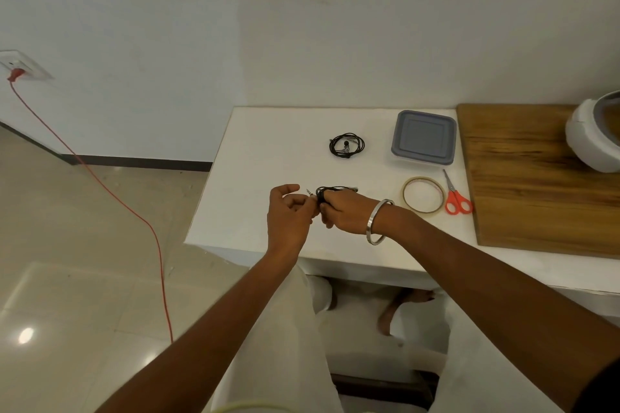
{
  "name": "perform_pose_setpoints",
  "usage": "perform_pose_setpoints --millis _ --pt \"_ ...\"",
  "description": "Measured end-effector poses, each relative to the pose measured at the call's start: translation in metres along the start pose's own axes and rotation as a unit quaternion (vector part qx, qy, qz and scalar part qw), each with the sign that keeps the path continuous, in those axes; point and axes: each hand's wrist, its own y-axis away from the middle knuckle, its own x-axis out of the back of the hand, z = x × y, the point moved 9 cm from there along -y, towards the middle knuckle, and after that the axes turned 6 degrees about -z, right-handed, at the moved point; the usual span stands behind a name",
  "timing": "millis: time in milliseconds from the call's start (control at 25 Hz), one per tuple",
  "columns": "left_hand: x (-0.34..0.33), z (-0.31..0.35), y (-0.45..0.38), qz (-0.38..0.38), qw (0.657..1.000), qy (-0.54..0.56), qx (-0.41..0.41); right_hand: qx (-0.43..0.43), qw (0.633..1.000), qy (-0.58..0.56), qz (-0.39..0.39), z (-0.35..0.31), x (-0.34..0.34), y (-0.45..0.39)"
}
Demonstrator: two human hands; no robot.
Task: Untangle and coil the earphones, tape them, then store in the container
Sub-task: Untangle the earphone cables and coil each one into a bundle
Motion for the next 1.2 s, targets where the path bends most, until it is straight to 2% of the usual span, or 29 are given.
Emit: perform_pose_setpoints --millis 360,560,720,800,1000,1200 --pt "0.004 0.0 -0.001 0.034 0.999 -0.037 0.0 -0.007 0.997 0.074 0.014 0.004 -0.008 -0.006" --pt "-0.009 0.008 0.001 -0.019 0.995 -0.09 -0.038 -0.045 0.987 0.15 0.027 0.008 -0.006 -0.01" --pt "-0.009 -0.009 -0.009 -0.072 0.997 -0.019 0.02 -0.033 0.981 0.186 0.031 0.007 -0.008 -0.014" --pt "-0.009 -0.013 -0.012 -0.094 0.995 -0.016 0.031 -0.039 0.977 0.207 0.019 0.01 -0.011 -0.015" --pt "-0.001 -0.015 -0.018 -0.051 0.997 -0.06 0.024 -0.017 0.979 0.205 0.008 0.004 -0.016 -0.018" --pt "-0.002 -0.027 -0.017 -0.049 0.995 0.017 0.084 0.025 0.987 0.155 0.028 -0.004 -0.012 -0.011"
